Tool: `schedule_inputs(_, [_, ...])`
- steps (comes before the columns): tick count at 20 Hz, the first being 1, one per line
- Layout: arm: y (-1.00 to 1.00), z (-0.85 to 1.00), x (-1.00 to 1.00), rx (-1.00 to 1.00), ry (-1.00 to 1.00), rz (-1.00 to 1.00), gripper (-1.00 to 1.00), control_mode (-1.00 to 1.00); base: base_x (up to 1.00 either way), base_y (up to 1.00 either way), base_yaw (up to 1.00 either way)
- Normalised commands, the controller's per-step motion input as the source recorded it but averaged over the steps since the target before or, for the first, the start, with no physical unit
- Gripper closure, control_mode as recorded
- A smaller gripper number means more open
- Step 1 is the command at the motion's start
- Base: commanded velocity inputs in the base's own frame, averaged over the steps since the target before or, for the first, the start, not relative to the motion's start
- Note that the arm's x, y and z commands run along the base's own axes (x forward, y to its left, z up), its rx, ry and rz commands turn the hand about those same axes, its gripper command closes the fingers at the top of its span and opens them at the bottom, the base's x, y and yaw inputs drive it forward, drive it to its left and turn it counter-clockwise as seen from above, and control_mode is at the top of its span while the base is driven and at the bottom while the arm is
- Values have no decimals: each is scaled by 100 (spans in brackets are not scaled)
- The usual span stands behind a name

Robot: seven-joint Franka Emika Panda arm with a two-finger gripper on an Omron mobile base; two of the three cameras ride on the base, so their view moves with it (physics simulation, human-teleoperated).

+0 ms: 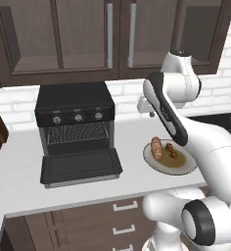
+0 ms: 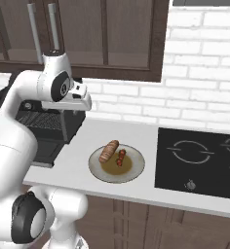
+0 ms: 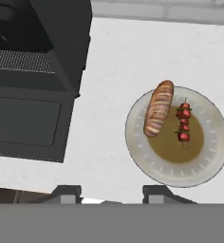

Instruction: Pick up the kebab skewer and baguette bread, and place them inside the toaster oven. Close the toaster oven door and start by setting the timer.

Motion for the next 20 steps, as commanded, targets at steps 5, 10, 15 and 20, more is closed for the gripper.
schedule_inputs(5, [9,-16,-36,-1,-7,0,-100,-100,0,0,0])
schedule_inputs(10, [76,-37,-79,-3,-21,6,-100,-100,0,0,0])
schedule_inputs(15, [100,-17,2,-1,-13,-3,-100,-100,0,0,0])
schedule_inputs(20, [100,-6,33,0,-15,-11,-100,-100,0,0,0])
